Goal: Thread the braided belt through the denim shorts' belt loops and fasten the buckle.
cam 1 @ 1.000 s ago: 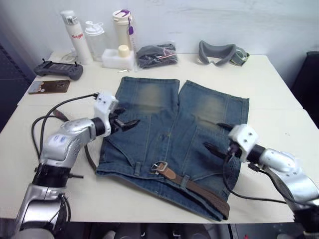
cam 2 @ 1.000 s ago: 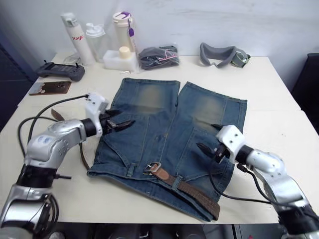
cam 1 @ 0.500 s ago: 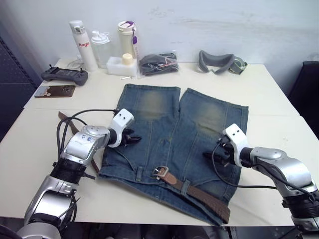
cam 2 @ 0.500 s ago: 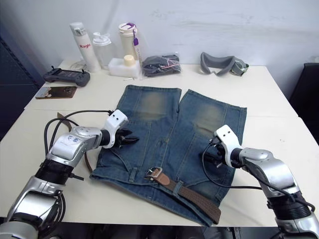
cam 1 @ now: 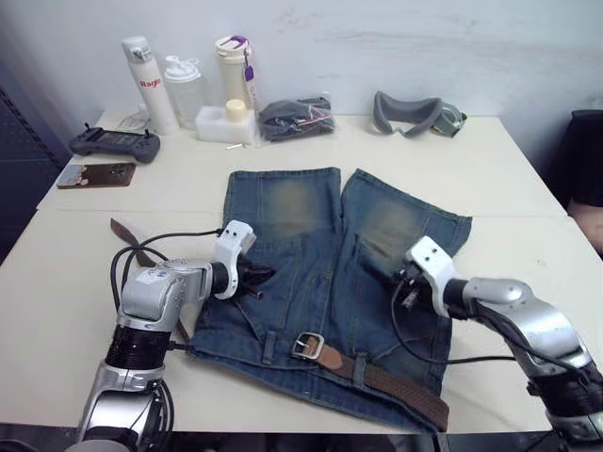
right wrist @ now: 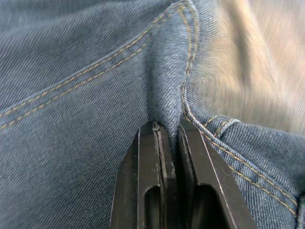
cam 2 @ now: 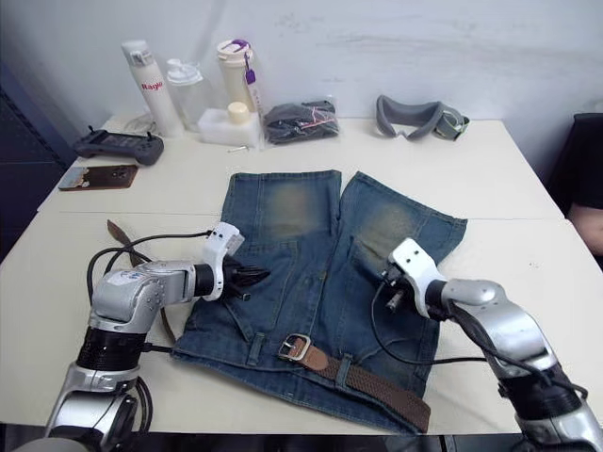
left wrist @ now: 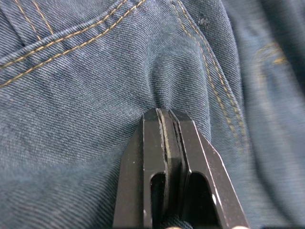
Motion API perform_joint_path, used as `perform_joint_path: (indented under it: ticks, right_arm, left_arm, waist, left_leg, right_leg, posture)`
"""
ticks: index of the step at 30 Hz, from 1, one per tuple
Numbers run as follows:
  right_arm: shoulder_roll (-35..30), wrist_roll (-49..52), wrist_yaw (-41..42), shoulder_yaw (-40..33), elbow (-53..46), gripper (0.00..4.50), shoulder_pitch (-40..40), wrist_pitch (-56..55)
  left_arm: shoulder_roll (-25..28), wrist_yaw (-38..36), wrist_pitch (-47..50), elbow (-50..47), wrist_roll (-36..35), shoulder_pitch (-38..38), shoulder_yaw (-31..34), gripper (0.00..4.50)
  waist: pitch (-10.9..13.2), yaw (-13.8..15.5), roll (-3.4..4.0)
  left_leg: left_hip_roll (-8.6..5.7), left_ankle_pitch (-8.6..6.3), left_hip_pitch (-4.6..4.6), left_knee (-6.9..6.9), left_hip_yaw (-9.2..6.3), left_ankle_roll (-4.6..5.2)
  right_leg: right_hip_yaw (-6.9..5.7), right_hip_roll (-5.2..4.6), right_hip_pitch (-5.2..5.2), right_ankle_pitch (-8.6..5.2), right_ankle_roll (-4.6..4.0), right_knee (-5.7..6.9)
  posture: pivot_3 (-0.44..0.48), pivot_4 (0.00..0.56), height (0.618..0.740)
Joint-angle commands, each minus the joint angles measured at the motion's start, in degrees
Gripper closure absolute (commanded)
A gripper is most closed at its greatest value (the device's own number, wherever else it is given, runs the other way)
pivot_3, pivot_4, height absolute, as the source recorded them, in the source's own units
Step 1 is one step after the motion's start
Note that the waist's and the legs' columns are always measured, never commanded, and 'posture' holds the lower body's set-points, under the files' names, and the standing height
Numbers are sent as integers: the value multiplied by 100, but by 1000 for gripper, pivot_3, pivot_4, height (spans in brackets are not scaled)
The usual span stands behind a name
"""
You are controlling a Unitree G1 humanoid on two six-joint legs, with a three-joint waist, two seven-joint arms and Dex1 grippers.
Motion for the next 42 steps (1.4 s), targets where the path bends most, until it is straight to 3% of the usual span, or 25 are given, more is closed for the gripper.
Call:
perform_joint_path:
  ticks: [1,8,12,14,15,18,22,23,25,26,30,34,38,42]
  right_arm:
    - [178,-710,-110,63,1276,4415,-1075,-1033]
    - [872,-1681,-445,340,4682,4415,-2746,-2722]
    - [1016,-1727,-83,267,5443,4415,-3025,-2842]
    - [992,-1586,63,90,5320,3611,-3001,-2835]
    - [928,-1465,195,-34,5114,3152,-2941,-2790]
    - [701,-1032,737,-412,4294,1957,-2703,-2528]
    - [89,-39,2099,-682,2001,155,-1934,-1508]
    - [-14,196,2300,-697,1543,0,-1780,-1208]
    - [-262,626,2747,-651,735,0,-1501,-630]
    - [-343,742,2875,-637,482,0,-1412,-441]
    - [-323,1100,3157,-442,3,0,-1429,194]
    - [-67,940,3118,-215,253,0,-1717,81]
    - [88,813,3058,-126,436,0,-1887,-54]
    - [179,700,2763,-235,448,0,-1905,-104]
  left_arm:
    - [-238,935,-862,929,573,-469,400,4500]
    - [-504,1133,-1936,2712,847,-1524,368,4500]
    - [-562,1107,-2222,3299,817,-1756,484,4500]
    - [-512,1159,-2149,3294,758,-1736,615,4500]
    - [-454,1142,-1952,3166,654,-1677,745,3963]
    - [-252,1217,-1125,2554,284,-1479,1281,3116]
    - [301,1544,592,977,-209,-1200,2473,1483]
    - [296,1729,947,699,-219,-1208,2821,1054]
    - [176,2090,1665,126,-147,-1362,3594,156]
    - [101,2218,1905,-85,-94,-1435,3852,62]
    - [-170,2960,2112,-893,459,-1719,4495,62]
    - [-621,3662,1755,-1012,976,-1870,4747,62]
    - [-1111,4266,1210,-580,1273,-2013,5081,62]
    - [-1417,4996,15,276,1299,-2118,5703,62]
  waist:
    - [27,2,-10]
    - [54,-11,-33]
    - [72,0,-31]
    - [76,-9,-31]
    - [81,-11,-31]
    - [105,-43,-23]
    - [132,-122,-25]
    - [132,-134,-25]
    - [135,-106,-31]
    - [138,-76,-35]
    - [150,-5,-56]
    - [153,8,-61]
    - [155,35,-66]
    - [157,78,-69]
  left_leg:
    - [-6,11,-5,1,0,5]
    - [-6,45,-66,35,3,-30]
    - [-6,45,-85,49,6,-29]
    - [-3,45,-87,58,7,-29]
    - [-3,45,-87,61,6,-29]
    - [-1,45,-87,70,6,-29]
    - [13,39,-88,58,6,-44]
    - [23,36,-88,51,7,-57]
    - [38,29,-86,50,6,-69]
    - [42,28,-86,51,3,-71]
    - [39,6,-92,72,3,-94]
    - [25,-6,-93,89,4,-98]
    - [21,-5,-98,89,3,-97]
    - [23,4,-111,87,4,-67]
  right_leg:
    - [0,0,-7,2,4,10]
    - [-4,3,-70,4,5,49]
    - [-6,1,-85,5,7,59]
    - [-6,1,-85,4,7,60]
    - [-5,1,-85,4,7,63]
    - [-5,1,-85,5,7,74]
    - [-2,17,-94,4,7,77]
    - [-3,27,-98,4,7,76]
    - [-13,37,-97,4,7,73]
    - [-17,39,-97,4,7,72]
    - [-17,34,-93,4,7,68]
    - [-17,21,-86,10,12,69]
    - [-18,18,-90,12,14,68]
    - [-25,18,-102,12,14,58]
  posture:
    - [0,150,738]
    - [0,150,738]
    - [0,150,738]
    - [0,150,738]
    - [0,150,738]
    - [0,150,738]
    - [0,150,738]
    - [0,150,738]
    - [0,150,738]
    - [0,150,738]
    - [0,150,738]
    - [0,150,738]
    - [0,150,738]
    - [0,150,738]
